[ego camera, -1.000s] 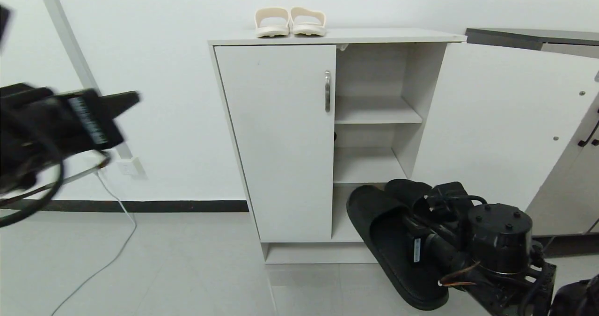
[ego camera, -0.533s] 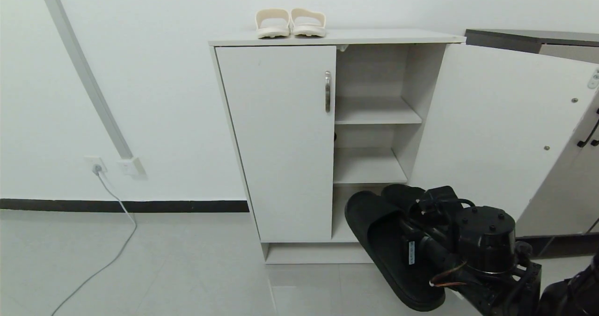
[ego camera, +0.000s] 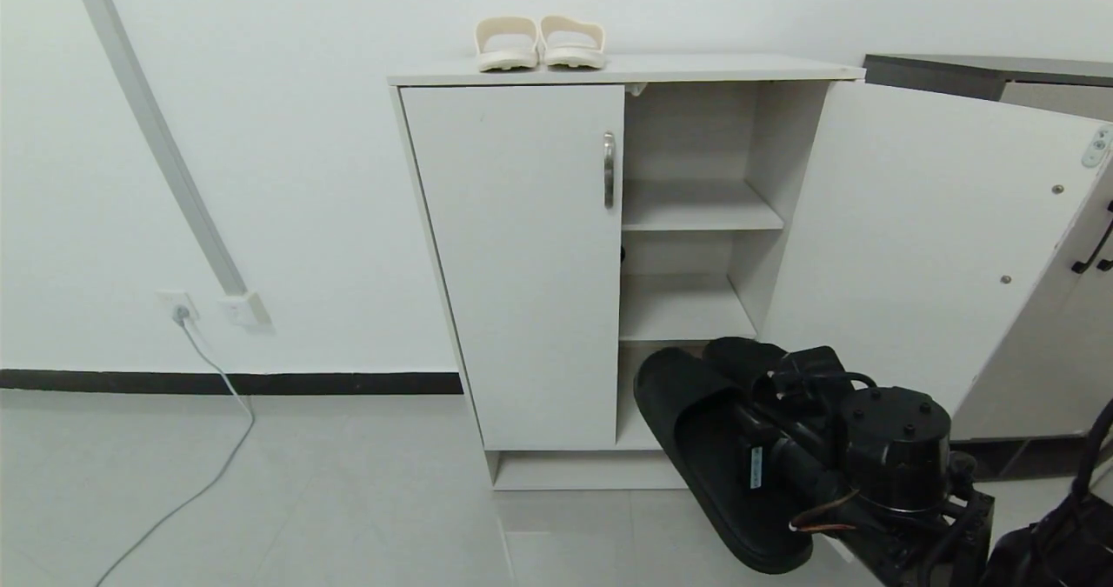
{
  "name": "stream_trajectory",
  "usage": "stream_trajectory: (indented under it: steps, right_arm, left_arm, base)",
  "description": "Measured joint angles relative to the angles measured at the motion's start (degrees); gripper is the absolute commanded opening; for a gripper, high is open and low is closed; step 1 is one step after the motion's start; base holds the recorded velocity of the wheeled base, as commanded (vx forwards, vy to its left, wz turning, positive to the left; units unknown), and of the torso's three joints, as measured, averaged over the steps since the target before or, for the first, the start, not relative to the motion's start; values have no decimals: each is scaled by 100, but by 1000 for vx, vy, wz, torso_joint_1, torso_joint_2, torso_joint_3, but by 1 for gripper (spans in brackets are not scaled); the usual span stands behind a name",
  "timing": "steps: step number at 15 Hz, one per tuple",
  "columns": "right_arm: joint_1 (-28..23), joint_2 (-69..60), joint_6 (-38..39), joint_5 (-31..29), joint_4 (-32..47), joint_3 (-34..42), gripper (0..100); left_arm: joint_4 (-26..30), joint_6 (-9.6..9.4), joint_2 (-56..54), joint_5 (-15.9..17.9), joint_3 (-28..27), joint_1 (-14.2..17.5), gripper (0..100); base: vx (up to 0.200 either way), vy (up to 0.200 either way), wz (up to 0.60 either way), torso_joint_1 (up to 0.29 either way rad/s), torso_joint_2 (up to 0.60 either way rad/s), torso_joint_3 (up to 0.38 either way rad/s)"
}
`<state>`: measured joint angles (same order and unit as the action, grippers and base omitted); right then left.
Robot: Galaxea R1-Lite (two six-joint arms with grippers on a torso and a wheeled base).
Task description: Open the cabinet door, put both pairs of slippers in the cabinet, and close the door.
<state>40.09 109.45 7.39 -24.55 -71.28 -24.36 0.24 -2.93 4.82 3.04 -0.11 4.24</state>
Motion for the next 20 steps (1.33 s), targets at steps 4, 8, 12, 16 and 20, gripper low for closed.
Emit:
stream_trajectory:
  steps: [4, 8, 12, 16, 20]
  right_arm:
    - [63, 202, -28, -24, -169, 46, 0]
    - [185, 246, -24, -383, 132, -257, 0]
    - [255, 380, 130, -1462, 903, -1354, 0]
    - [290, 686, 301, -1738, 948, -1690, 0]
    - [293, 786, 306, -1738, 951, -1701, 0]
  left_arm:
    - [-2, 134, -367, -101, 1, -380, 0]
    - [0, 187, -474, -138, 1, -414, 0]
    - [0, 191, -495, -138, 1, -417, 0]
    - [0, 180, -497, -138, 1, -417, 0]
    - [2, 178, -497, -137, 4, -417, 0]
  base:
    - [0, 0, 0, 0, 0, 0]
    - [0, 0, 0, 0, 0, 0]
    - [0, 0, 0, 0, 0, 0]
    - [0, -200, 0, 4, 2, -1]
    - [0, -150, 0, 2, 2, 3]
